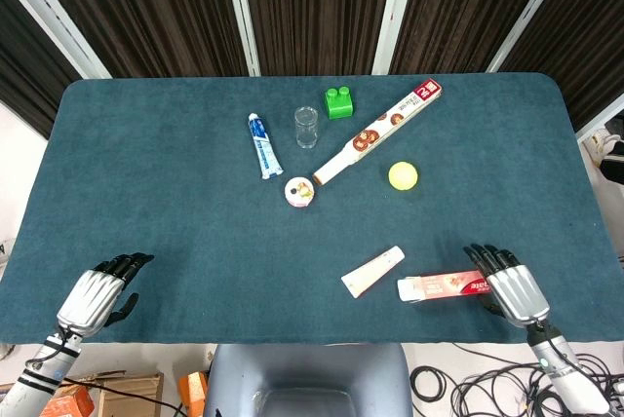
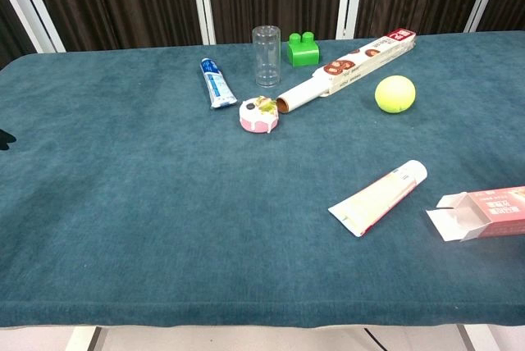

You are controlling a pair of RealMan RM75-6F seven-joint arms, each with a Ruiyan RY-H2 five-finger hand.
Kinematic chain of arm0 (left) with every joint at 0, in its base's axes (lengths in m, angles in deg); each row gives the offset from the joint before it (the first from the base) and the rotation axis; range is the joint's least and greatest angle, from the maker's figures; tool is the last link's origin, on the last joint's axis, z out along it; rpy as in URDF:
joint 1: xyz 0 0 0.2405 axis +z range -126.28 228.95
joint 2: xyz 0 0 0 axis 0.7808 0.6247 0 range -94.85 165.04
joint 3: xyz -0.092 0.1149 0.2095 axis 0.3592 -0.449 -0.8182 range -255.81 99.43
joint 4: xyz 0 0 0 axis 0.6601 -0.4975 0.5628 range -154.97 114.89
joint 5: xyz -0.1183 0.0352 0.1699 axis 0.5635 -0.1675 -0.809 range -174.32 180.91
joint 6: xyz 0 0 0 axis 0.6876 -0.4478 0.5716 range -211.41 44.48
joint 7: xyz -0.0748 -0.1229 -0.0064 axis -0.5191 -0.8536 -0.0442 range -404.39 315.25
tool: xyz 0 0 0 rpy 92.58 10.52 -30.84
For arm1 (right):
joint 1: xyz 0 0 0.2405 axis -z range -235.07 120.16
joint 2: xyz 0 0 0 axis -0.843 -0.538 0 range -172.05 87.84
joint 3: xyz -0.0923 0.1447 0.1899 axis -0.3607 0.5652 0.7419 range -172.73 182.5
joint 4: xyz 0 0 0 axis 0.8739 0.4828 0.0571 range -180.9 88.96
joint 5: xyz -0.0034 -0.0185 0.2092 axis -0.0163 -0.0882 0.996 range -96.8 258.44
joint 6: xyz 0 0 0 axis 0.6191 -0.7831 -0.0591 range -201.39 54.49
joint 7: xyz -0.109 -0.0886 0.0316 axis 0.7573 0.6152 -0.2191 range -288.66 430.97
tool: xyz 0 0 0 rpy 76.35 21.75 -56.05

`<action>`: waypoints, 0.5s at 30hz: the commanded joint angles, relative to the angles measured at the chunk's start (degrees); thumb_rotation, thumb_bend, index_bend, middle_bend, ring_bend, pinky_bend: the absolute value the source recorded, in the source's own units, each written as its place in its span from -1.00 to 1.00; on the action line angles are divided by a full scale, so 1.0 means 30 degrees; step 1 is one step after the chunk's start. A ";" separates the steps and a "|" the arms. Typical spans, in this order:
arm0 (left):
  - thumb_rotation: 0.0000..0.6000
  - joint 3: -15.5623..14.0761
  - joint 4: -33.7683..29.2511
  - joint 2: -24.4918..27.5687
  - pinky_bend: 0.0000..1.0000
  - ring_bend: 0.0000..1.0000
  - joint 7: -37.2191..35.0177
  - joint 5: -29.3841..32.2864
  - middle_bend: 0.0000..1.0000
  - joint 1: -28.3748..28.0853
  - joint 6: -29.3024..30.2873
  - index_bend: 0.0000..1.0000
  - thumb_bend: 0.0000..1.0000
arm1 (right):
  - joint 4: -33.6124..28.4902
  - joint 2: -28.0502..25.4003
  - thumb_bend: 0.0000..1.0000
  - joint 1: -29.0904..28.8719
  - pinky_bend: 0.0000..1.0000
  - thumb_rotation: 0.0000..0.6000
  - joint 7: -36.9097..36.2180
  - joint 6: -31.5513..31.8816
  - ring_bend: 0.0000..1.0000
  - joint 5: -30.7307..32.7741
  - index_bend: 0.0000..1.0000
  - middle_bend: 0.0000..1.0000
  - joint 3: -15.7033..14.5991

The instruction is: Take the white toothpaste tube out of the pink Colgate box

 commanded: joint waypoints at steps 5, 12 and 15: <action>1.00 0.0119 -0.0030 0.0055 -0.15 -0.56 0.0099 -0.0083 -0.60 0.0451 0.0966 -0.62 -0.09 | -0.3542 -0.1424 -0.64 0.1755 -0.65 1.00 0.1607 0.5522 -1.00 -0.0401 -1.00 -1.00 0.1475; 1.00 0.0485 -0.0365 0.0286 -0.20 -0.61 0.0356 0.0489 -0.63 0.1168 0.2112 -0.62 -0.09 | -0.6623 -0.2205 -0.64 0.3556 -0.53 1.00 0.1551 0.7243 -0.96 0.0873 -1.00 -1.00 0.2097; 1.00 0.0548 -0.0508 0.0269 -0.22 -0.61 0.0768 0.0625 -0.64 0.1371 0.2333 -0.62 -0.09 | -0.6744 -0.1817 -0.64 0.3901 -0.50 1.00 0.1298 0.7269 -0.93 0.1508 -1.00 -1.00 0.2468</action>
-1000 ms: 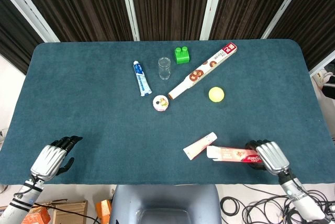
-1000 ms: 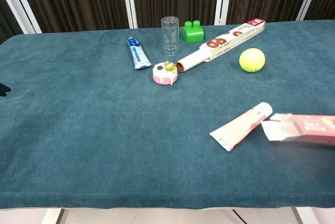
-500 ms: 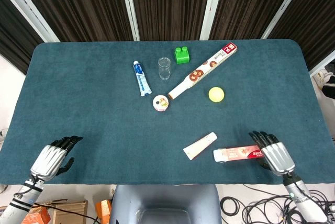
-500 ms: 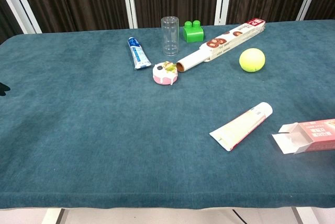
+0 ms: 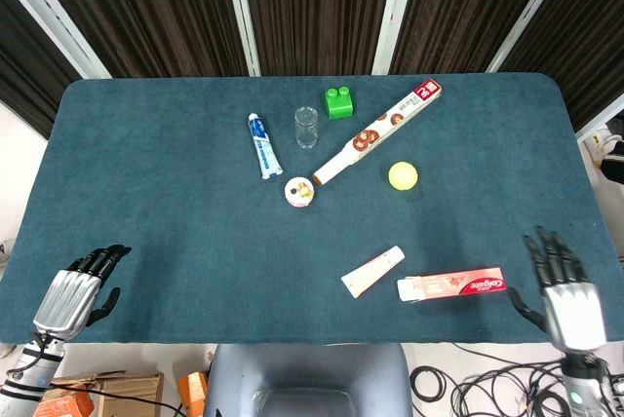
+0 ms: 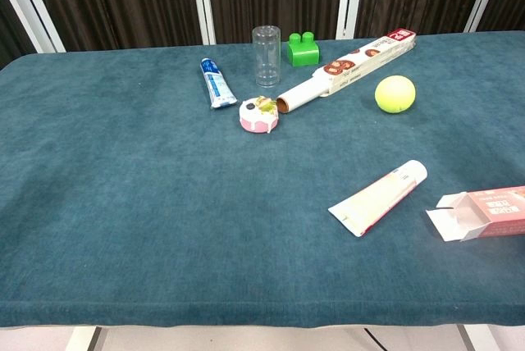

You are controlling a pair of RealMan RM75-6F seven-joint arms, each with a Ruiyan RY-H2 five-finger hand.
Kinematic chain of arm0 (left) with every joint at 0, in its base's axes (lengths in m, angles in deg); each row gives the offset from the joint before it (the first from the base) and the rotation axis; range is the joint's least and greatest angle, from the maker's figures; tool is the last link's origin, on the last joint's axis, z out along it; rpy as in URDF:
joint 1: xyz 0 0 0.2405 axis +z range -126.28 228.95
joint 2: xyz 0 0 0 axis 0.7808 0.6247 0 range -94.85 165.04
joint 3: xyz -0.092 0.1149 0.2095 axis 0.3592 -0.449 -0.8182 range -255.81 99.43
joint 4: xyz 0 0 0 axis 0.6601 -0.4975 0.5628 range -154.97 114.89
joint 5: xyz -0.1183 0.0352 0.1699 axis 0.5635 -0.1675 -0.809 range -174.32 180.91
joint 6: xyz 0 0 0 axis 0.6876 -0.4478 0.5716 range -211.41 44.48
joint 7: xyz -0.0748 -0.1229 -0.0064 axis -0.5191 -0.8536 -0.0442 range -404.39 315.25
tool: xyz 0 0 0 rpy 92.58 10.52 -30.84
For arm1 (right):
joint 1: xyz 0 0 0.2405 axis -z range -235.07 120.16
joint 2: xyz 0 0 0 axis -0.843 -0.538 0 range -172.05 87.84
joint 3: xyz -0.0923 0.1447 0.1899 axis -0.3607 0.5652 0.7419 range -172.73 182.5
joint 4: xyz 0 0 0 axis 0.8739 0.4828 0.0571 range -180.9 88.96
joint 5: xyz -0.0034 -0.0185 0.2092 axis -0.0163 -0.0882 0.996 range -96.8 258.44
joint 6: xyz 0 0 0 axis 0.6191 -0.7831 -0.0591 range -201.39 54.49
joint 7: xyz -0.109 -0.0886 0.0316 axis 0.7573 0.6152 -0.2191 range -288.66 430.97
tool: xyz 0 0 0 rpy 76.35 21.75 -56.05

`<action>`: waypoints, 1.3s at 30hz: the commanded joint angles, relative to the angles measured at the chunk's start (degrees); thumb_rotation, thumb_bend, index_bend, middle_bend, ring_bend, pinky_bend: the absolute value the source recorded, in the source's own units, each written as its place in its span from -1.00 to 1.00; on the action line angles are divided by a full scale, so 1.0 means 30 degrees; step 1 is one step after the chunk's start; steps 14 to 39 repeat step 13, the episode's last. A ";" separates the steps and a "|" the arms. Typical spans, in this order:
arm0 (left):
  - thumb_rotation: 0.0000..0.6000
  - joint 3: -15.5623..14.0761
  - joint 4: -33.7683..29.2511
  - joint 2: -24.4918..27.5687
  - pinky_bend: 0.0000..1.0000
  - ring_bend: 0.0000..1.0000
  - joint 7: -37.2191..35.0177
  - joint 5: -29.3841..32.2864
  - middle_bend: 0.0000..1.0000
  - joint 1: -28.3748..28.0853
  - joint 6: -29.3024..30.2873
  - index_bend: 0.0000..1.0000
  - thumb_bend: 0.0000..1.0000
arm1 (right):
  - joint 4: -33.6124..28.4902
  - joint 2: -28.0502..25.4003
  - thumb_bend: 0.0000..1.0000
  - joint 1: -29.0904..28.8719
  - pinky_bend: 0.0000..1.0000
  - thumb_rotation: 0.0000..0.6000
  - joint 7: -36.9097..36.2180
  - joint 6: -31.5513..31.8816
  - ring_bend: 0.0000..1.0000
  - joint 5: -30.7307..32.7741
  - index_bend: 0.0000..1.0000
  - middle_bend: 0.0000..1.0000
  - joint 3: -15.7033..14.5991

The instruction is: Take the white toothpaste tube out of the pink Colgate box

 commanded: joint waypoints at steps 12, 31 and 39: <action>1.00 0.0073 -0.0393 0.0077 -0.29 -0.62 0.0613 0.0022 -0.65 0.0295 0.0085 -0.64 -0.09 | -0.1530 0.0076 -0.64 0.1064 -0.46 1.00 0.0516 -0.0689 -0.91 0.1648 -0.98 -1.00 0.0949; 1.00 0.0061 -0.0404 0.0090 -0.29 -0.62 0.0597 -0.0001 -0.65 0.0292 0.0061 -0.64 -0.09 | -0.1543 0.0063 -0.64 0.1084 -0.46 1.00 0.0489 -0.0702 -0.91 0.1625 -0.98 -1.00 0.0969; 1.00 0.0061 -0.0404 0.0090 -0.29 -0.62 0.0597 -0.0001 -0.65 0.0292 0.0061 -0.64 -0.09 | -0.1543 0.0063 -0.64 0.1084 -0.46 1.00 0.0489 -0.0702 -0.91 0.1625 -0.98 -1.00 0.0969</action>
